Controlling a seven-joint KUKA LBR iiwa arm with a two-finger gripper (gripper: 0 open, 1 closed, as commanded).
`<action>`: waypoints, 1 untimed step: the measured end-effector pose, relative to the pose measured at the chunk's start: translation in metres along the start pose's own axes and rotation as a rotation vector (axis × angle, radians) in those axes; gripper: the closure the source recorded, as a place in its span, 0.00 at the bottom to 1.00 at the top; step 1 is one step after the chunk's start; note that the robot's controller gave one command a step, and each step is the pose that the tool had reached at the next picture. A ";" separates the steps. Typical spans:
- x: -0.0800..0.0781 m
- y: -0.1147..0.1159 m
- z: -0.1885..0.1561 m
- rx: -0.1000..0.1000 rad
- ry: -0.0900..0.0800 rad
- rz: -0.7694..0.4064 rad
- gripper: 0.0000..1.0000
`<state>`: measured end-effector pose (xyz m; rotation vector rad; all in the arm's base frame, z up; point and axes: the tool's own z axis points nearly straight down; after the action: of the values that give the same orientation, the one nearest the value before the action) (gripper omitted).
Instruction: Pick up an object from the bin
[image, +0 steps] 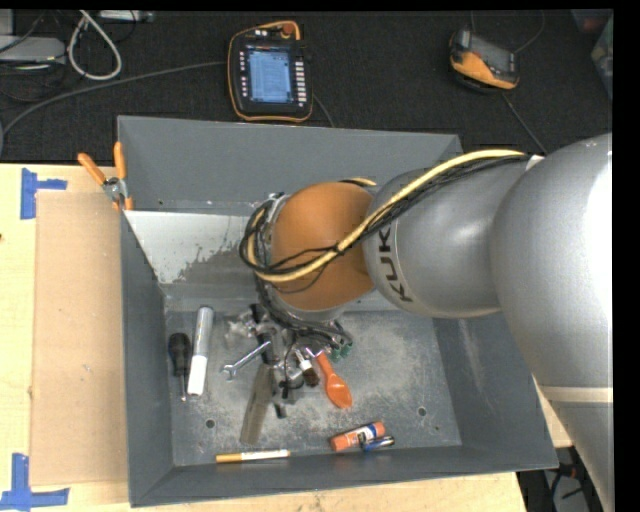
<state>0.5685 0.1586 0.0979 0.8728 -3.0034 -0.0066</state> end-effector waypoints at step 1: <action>-0.018 -0.002 0.029 0.011 -0.014 -0.302 0.00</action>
Offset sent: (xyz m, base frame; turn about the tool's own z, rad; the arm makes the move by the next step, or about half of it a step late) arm 0.0101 -0.0043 -0.0279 -0.1347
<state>0.5848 0.1664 0.0685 1.3217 -2.8539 0.0001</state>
